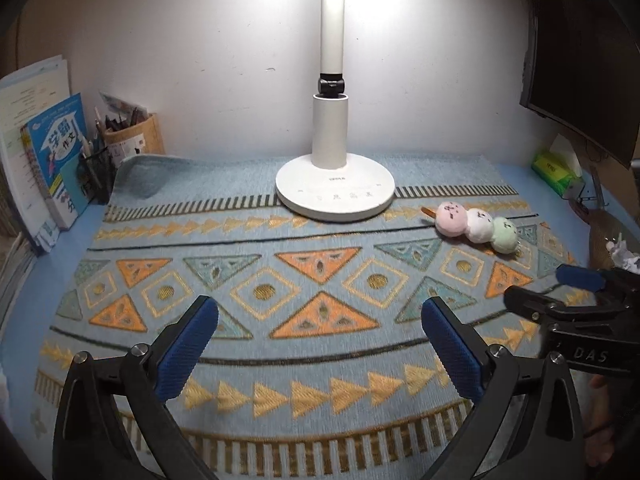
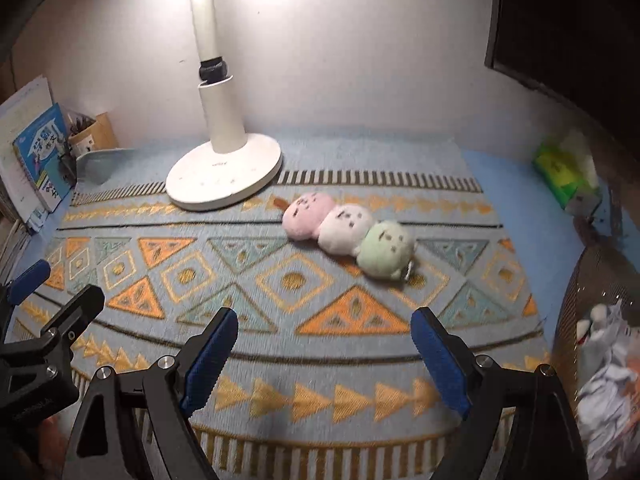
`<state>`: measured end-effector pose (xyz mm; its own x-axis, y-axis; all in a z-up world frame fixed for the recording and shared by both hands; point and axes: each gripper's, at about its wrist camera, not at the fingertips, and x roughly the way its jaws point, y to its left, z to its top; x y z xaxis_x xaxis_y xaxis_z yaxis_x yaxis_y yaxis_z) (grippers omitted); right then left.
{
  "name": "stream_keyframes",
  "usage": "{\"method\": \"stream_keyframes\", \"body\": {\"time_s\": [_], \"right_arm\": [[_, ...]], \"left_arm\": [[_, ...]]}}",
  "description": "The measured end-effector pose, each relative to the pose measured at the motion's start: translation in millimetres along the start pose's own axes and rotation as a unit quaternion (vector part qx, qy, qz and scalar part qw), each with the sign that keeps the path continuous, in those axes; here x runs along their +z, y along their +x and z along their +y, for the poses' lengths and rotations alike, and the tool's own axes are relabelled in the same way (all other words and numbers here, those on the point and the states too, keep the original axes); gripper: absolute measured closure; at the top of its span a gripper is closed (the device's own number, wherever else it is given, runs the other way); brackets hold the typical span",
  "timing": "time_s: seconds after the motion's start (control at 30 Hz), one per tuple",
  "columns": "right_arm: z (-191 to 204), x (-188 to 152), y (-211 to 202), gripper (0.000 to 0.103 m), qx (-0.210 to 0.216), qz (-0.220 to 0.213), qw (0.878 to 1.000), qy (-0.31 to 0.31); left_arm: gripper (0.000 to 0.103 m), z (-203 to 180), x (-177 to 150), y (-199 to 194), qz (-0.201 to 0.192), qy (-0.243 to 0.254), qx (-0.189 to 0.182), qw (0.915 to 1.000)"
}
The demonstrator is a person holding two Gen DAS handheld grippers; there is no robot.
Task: Organize objects
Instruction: 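Move both grippers back over the rug toward the dango plush, then grasp the pink-white-green dango plush with the right gripper, then lift the dango plush off the rug with the right gripper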
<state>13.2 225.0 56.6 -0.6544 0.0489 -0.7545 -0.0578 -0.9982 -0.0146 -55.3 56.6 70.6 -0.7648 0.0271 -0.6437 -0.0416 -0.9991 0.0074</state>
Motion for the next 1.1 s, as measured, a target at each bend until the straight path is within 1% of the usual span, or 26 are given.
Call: {"method": "stream_keyframes", "body": {"time_s": [0.07,0.1,0.17,0.2,0.23,0.27,0.33,0.4,0.53,0.57,0.6,0.63,0.67,0.7,0.73,0.77,0.83,0.9,0.97,1.03,1.1], "right_arm": [[-6,7,11,0.016,-0.014,-0.003,1.000,0.006],[-10,9,18,0.016,-0.015,-0.001,1.000,0.009],[-15,12,29,0.016,-0.016,0.001,1.000,0.006],[-17,14,34,0.016,-0.016,-0.001,1.000,0.000],[-19,16,39,0.016,-0.015,-0.003,1.000,-0.006],[-21,18,44,0.016,-0.015,-0.002,1.000,-0.009],[-26,27,57,0.016,-0.004,0.005,1.000,-0.013],[-29,35,72,0.016,0.011,0.018,1.000,-0.022],[-20,45,94,0.016,-0.006,0.035,0.997,-0.065],[-18,45,96,0.018,-0.006,0.038,0.997,-0.069],[-15,45,95,0.023,-0.009,0.040,0.997,-0.071],[-12,43,93,0.037,-0.014,0.039,0.996,-0.073],[-9,42,88,0.057,-0.019,0.037,0.996,-0.076],[-6,40,85,0.061,-0.035,0.043,0.995,-0.078],[-4,37,81,0.061,-0.047,0.052,0.995,-0.071],[-4,33,75,0.061,-0.046,0.059,0.996,-0.057],[-2,22,61,0.061,-0.015,0.066,0.997,-0.031],[1,7,43,0.061,-0.003,0.068,0.998,-0.010],[9,-10,27,0.061,-0.018,0.070,0.997,-0.001],[12,-26,16,0.061,-0.039,0.085,0.995,0.020],[11,-41,4,0.061,-0.053,0.082,0.994,0.043]], "left_arm": [[0.001,4,-1,14,-0.001,-0.011,0.012,0.9999],[0.001,7,-4,22,0.008,-0.024,0.005,0.9997],[0.001,12,-13,34,0.032,-0.052,-0.021,0.9979],[0.001,12,-15,38,0.050,-0.055,-0.026,0.9969],[0.001,11,-13,38,0.048,-0.051,-0.035,0.9969],[0.001,12,-13,36,0.037,-0.053,-0.040,0.9971],[0.001,12,-14,35,0.039,-0.056,-0.037,0.9970],[0.001,9,-14,35,0.038,-0.051,-0.043,0.9971],[0.001,3,-13,32,0.026,-0.034,-0.044,0.9981],[0.001,1,-14,31,0.024,-0.029,-0.045,0.9983],[0.001,0,-14,30,0.022,-0.025,-0.044,0.9985],[0.001,-1,-14,30,0.020,-0.021,-0.043,0.9987],[0.001,-1,-14,29,0.018,-0.018,-0.043,0.9988],[0.001,-2,-14,29,0.017,-0.016,-0.043,0.9988],[0.001,-3,-14,29,0.016,-0.013,-0.042,0.9989],[0.001,-3,-14,29,0.016,-0.010,-0.040,0.9990],[0.001,-6,-13,28,0.012,-0.005,-0.035,0.9993],[0.001,-7,-14,27,0.008,-0.001,-0.034,0.9994],[0.001,-8,-14,26,0.006,0.000,-0.034,0.9994],[0.001,-7,-13,27,0.006,-0.003,-0.035,0.9994],[0.001,-5,-13,28,0.007,-0.009,-0.038,0.9992]]}}
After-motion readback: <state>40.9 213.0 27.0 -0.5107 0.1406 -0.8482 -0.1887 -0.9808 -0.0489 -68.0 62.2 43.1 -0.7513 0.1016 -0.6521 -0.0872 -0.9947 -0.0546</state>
